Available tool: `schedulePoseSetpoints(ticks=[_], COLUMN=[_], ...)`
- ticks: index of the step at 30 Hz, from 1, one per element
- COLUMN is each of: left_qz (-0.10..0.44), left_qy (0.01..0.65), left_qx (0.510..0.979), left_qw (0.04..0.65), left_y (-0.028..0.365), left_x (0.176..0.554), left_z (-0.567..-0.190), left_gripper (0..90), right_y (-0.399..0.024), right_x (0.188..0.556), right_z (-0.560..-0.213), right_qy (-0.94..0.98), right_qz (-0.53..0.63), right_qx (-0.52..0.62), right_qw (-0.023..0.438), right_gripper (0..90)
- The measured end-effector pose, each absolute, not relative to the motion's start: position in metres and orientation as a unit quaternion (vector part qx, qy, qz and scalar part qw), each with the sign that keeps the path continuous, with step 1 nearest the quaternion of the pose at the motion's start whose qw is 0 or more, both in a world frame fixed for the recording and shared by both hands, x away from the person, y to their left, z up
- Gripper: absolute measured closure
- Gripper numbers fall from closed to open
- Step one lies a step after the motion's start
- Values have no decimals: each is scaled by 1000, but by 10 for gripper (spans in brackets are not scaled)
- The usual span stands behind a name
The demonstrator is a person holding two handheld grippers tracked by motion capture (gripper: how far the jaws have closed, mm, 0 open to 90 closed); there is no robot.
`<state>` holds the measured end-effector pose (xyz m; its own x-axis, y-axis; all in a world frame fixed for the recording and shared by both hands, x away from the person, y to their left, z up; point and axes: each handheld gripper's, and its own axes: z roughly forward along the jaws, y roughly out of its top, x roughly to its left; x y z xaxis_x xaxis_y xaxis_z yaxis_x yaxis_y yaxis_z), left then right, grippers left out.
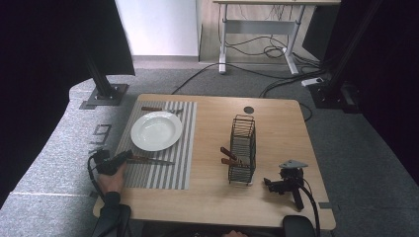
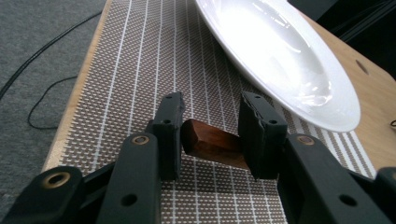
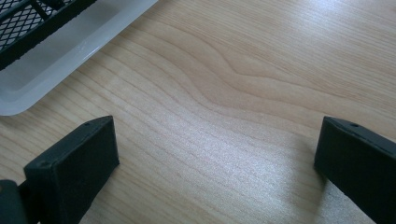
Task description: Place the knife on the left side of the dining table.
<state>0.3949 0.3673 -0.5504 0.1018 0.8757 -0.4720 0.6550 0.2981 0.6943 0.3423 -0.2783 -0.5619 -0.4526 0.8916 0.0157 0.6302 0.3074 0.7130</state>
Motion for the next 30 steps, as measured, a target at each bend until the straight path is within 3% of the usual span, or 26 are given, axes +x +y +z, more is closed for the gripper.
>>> schedulePoseSetpoints(ticks=[30], left_qz=[140], left_qy=[657], left_qx=[609], left_qw=[423], left_y=[362], left_x=[395], left_z=[-550], left_gripper=[583], right_y=[-278], right_x=[342], right_z=[-562], right_qy=[785], right_qz=[333], right_qx=[485], right_qw=[195], right_gripper=[0])
